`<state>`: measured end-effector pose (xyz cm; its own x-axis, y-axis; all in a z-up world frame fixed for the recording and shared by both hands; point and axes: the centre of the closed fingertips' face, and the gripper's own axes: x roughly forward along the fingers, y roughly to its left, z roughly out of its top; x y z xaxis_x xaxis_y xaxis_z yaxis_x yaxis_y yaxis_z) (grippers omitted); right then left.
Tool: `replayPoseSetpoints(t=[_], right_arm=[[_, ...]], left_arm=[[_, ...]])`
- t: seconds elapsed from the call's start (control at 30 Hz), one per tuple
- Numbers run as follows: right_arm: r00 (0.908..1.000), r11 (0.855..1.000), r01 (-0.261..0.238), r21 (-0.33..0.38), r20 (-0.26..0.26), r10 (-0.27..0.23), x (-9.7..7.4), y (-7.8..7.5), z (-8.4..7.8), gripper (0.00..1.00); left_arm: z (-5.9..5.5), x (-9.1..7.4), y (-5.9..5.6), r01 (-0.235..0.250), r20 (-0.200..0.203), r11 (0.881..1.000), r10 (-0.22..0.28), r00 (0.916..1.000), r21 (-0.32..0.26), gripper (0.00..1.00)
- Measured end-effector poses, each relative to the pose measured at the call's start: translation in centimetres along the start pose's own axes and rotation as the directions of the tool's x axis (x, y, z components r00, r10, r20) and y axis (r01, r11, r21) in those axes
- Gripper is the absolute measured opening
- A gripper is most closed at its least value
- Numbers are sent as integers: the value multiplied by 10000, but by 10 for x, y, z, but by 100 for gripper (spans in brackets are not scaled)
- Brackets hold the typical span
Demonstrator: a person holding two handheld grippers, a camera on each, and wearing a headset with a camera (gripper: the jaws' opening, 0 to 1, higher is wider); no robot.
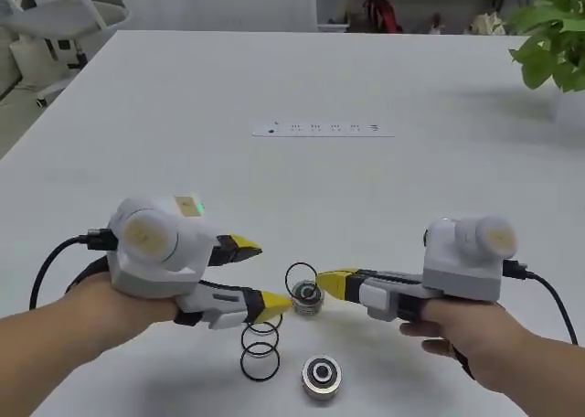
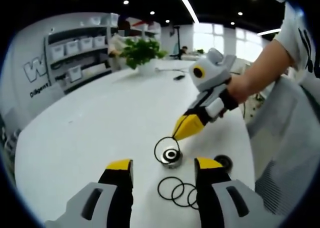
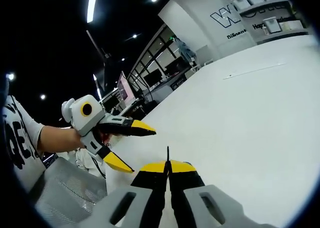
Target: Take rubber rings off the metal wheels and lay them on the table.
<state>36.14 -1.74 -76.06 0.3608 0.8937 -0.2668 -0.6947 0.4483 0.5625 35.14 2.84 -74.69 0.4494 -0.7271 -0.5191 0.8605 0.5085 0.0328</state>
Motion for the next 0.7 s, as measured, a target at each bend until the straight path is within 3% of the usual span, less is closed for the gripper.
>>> replayPoseSetpoints(t=[0.7], right_arm=[[9971,9974,-717,-96,241,719,0,31,16,0]], left_arm=[[0,-42,-3,-330,412,9992,339,9986,-238,65]])
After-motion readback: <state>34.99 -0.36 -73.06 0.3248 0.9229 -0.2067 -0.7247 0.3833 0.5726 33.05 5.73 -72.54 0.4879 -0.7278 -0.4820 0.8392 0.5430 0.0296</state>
